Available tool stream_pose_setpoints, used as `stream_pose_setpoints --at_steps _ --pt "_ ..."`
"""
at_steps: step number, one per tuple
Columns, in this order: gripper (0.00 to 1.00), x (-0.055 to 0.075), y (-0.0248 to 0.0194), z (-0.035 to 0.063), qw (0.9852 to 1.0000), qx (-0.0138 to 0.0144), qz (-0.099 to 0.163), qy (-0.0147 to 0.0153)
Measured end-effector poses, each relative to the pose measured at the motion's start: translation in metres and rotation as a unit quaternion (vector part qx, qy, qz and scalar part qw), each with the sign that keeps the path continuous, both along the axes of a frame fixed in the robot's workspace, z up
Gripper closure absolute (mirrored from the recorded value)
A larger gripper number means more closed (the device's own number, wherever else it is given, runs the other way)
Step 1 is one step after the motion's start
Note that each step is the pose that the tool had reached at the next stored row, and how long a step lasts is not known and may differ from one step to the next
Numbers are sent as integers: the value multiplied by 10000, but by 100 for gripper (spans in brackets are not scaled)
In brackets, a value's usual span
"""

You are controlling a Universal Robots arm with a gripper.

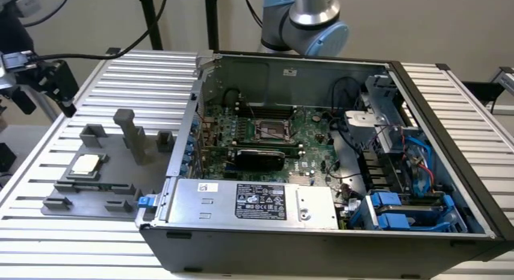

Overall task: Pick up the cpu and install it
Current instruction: 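Pick up the cpu and move it towards the insertion slot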

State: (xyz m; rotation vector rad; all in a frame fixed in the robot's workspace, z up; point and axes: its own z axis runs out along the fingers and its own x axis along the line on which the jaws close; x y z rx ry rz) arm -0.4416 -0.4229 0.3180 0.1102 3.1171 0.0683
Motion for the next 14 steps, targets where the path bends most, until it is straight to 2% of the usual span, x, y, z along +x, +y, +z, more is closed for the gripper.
stream_pose_setpoints --at_steps 7,14 --pt "23 17 -93 -130 10000 1 0 -1" --pt "23 66 -159 -256 10000 0 0 0"
